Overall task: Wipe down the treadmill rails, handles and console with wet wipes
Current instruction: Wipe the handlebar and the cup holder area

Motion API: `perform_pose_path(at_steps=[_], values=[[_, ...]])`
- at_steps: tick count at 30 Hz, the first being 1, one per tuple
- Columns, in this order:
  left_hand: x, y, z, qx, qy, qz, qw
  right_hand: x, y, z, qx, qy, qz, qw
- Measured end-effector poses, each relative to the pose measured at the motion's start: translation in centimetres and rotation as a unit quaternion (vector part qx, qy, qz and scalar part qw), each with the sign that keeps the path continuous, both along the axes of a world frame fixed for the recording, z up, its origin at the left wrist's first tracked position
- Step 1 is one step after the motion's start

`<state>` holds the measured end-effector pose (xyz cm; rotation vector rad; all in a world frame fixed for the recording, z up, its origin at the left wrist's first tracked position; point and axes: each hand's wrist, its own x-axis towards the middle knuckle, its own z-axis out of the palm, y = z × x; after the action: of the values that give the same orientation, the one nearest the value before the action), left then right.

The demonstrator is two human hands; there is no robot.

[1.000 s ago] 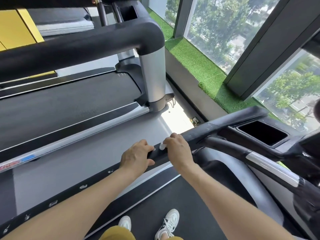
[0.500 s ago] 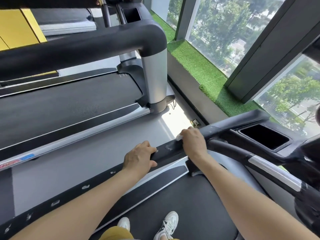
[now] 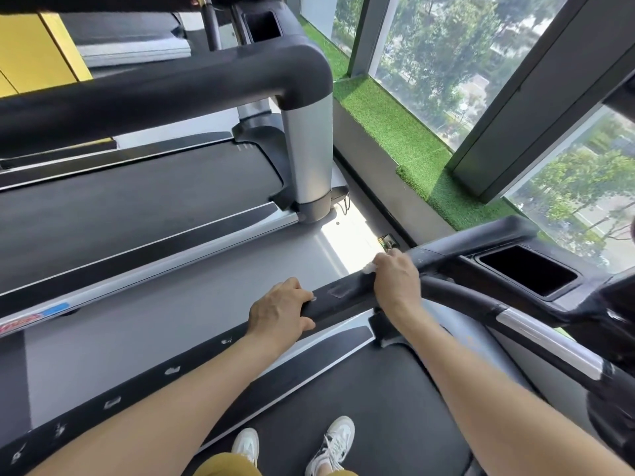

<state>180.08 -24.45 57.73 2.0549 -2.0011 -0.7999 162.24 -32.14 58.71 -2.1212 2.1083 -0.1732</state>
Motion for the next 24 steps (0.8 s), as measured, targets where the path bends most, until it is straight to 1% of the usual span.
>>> perform_pose_path(at_steps=[1, 3, 5, 7, 10, 12, 14, 16, 18, 20, 22, 24], values=[[0.0, 0.0, -0.1, 0.000, 0.000, 0.001, 1.000, 1.5, 1.2, -0.3, 0.007, -0.015, 0.019, 1.000], [0.0, 0.1, -0.1, -0.003, -0.003, -0.001, 1.000, 4.4, 3.9, -0.9, 0.042, -0.032, 0.092, 0.994], [0.0, 0.2, 0.0, -0.008, 0.000, -0.006, 1.000, 5.0, 4.6, -1.2, 0.056, -0.048, 0.137, 0.988], [0.3, 0.4, 0.0, -0.012, 0.004, -0.010, 1.000, 3.4, 3.4, -0.7, 0.056, -0.046, 0.123, 0.990], [1.4, 1.2, -0.2, -0.017, 0.005, -0.007, 1.000, 0.4, 1.5, -0.2, 0.026, -0.026, 0.044, 0.998], [2.3, 2.0, -0.4, -0.016, 0.000, -0.007, 1.000, 0.3, 1.4, -0.1, 0.013, -0.033, 0.007, 0.999], [3.2, 2.7, -0.6, -0.012, 0.002, -0.003, 1.000, 1.8, 2.4, -0.5, 0.000, -0.049, -0.010, 0.999], [3.8, 3.2, -0.7, -0.012, 0.002, 0.002, 1.000, 4.1, 4.3, -1.3, 0.002, -0.062, 0.017, 0.998], [4.2, 3.3, -0.7, -0.011, -0.005, -0.001, 1.000, 6.6, 6.6, -2.2, 0.021, -0.076, 0.084, 0.993], [4.4, 3.3, -0.6, -0.007, -0.009, -0.005, 1.000, 7.3, 7.4, -2.2, 0.029, -0.085, 0.128, 0.988], [4.5, 3.2, -0.6, -0.004, -0.003, -0.002, 1.000, 6.1, 6.0, -1.8, 0.038, -0.068, 0.124, 0.989], [4.4, 3.3, -0.8, -0.002, 0.003, 0.003, 1.000, 4.0, 3.7, -1.2, 0.032, -0.030, 0.067, 0.997]])
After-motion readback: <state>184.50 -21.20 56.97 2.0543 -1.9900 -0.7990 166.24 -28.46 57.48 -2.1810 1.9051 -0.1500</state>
